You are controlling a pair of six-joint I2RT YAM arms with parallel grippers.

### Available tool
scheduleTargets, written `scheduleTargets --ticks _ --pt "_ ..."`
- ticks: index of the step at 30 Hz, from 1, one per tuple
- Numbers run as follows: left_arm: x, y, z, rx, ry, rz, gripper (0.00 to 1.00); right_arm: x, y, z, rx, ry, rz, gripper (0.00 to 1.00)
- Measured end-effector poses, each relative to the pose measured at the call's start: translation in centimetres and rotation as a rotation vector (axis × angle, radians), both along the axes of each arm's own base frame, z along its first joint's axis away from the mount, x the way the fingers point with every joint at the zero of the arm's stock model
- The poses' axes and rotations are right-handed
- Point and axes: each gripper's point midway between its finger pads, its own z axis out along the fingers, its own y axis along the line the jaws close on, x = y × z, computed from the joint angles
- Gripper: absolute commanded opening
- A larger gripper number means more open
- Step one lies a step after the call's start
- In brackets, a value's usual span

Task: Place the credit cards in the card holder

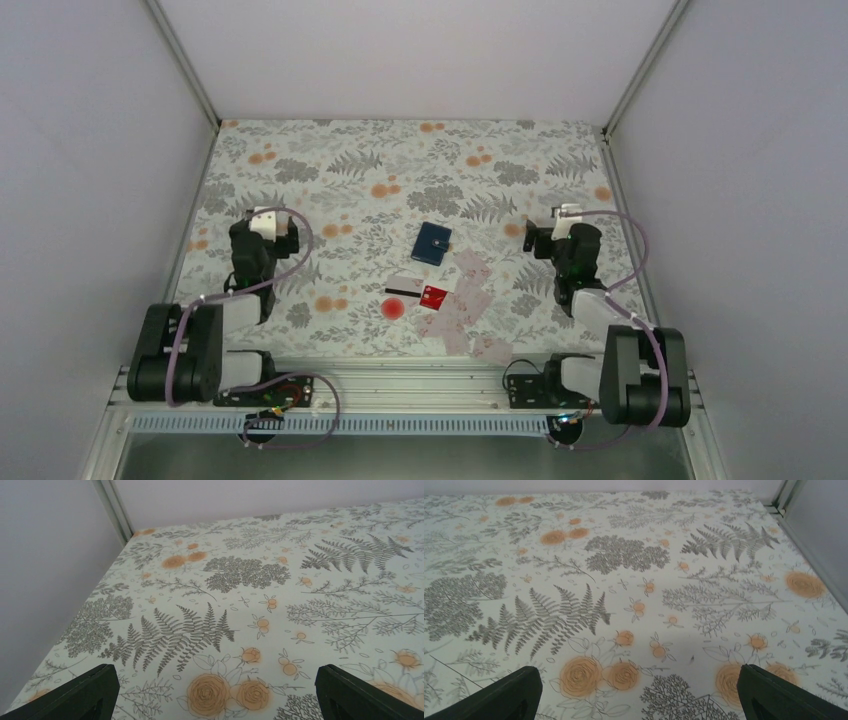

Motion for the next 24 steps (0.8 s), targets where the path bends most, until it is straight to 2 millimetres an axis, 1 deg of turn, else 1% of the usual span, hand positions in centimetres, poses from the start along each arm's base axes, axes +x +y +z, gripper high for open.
scheduleTargets --ticks 1,3,4,7,9,10,11,15,18,24 --pt "0.3 0.2 -0.3 -0.002 0.002 -0.001 0.96 0.0 -0.2 -0.4 0.005 -0.003 -0.003 0.99" --pt "0.9 0.4 -0.7 -0.009 -0.002 -0.011 0.89 -0.2 -0.8 -1.3 0.016 -0.001 -0.014 0.99" --pt "1.3 0.5 -0.7 -0.014 -0.005 -0.02 0.88 -0.2 -1.0 -1.7 0.022 0.0 -0.017 0.99" --pt "3.0 0.4 -0.2 -0.028 -0.02 -0.057 0.93 0.8 -0.9 -2.0 0.045 -0.019 -0.001 0.99" --pt "3.7 -0.1 1.0 -0.032 -0.076 -0.094 0.95 1.8 -0.6 -2.0 0.062 -0.031 0.026 0.99" --pt "3.7 -0.3 1.2 -0.033 -0.094 -0.111 0.95 2.5 -0.3 -1.8 0.069 -0.04 0.045 0.99" --pt "3.8 -0.6 1.2 -0.036 -0.101 -0.126 0.99 3.2 0.0 -1.5 0.077 -0.055 0.066 0.99" --pt "3.6 -1.4 0.4 -0.033 -0.109 -0.163 1.0 5.4 1.1 -0.4 0.098 -0.11 0.144 0.99" --pt "3.3 -1.6 -0.1 -0.028 -0.107 -0.174 1.0 5.7 1.7 -0.2 0.107 -0.123 0.181 0.99" --pt "3.4 -1.8 0.6 -0.019 -0.138 -0.177 1.0 5.7 2.4 0.6 0.107 -0.16 0.223 0.99"
